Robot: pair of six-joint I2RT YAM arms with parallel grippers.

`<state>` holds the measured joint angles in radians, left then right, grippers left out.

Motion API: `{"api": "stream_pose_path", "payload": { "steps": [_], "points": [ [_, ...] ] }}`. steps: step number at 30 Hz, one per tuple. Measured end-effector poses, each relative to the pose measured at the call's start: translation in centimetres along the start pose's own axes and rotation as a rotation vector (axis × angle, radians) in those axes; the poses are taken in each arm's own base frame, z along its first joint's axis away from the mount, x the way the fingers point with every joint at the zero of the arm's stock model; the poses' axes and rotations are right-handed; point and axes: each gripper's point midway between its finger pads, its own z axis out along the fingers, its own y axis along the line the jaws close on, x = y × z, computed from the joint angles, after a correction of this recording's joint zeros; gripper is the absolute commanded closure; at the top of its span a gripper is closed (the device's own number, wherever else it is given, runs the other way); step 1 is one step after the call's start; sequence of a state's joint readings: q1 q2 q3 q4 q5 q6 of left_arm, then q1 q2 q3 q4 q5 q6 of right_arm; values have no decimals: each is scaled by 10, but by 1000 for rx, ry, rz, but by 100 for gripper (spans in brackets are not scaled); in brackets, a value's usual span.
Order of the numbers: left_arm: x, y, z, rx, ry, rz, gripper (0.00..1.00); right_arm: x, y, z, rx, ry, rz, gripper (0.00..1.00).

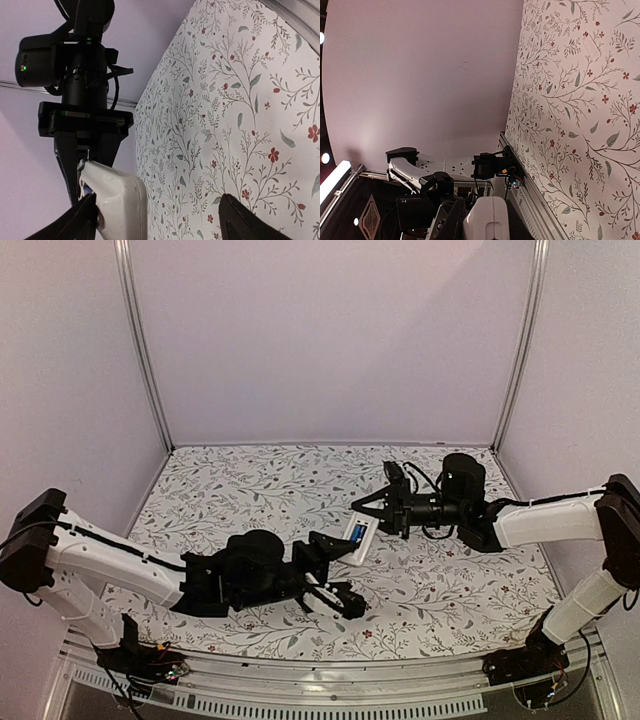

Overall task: Load the batteries into the remote control
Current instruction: Load the battery into the battery compartment, then press the battery in the battery compartment.

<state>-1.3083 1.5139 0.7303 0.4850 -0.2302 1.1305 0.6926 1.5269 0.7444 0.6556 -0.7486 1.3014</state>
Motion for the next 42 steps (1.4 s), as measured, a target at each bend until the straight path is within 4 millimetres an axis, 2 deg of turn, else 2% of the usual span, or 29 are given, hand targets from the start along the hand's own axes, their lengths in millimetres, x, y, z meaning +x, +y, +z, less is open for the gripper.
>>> {"api": "stream_pose_path", "payload": {
  "steps": [6, 10, 13, 16, 18, 22, 25, 27, 29, 36, 42],
  "points": [
    [1, -12, -7, 61, 7, -43, 12, -1, -6, -5, 50, -18, -112, 100],
    [-2, -12, -15, 90, -4, -141, 8, -7, -4, -11, 65, -41, -202, 100],
    [-6, -3, -21, 89, -14, -260, 6, -12, -6, -14, 77, -57, -258, 100],
    [-13, 26, -25, 57, -32, -488, 7, -13, -9, -15, 93, -58, -303, 100],
    [-13, 55, -29, 20, -58, -677, 10, -13, -8, -16, 97, -55, -338, 100],
    [14, 108, -33, -46, -95, -1063, 18, -11, 4, -20, 82, -58, -411, 100],
    [37, 123, -29, -39, -109, -1302, 23, -10, 13, -23, 66, -61, -462, 100],
    [46, 122, -23, -3, -111, -1430, 25, -9, 18, -25, 60, -62, -485, 100],
    [48, 114, -16, 55, -110, -1518, 28, -9, 23, -26, 55, -64, -509, 100],
    [31, 86, 12, 265, -112, -1687, 34, -7, 32, -24, 47, -54, -553, 100],
    [24, 70, 24, 353, -118, -1765, 40, 0, 30, -20, 61, -33, -570, 100]
  ]
}}
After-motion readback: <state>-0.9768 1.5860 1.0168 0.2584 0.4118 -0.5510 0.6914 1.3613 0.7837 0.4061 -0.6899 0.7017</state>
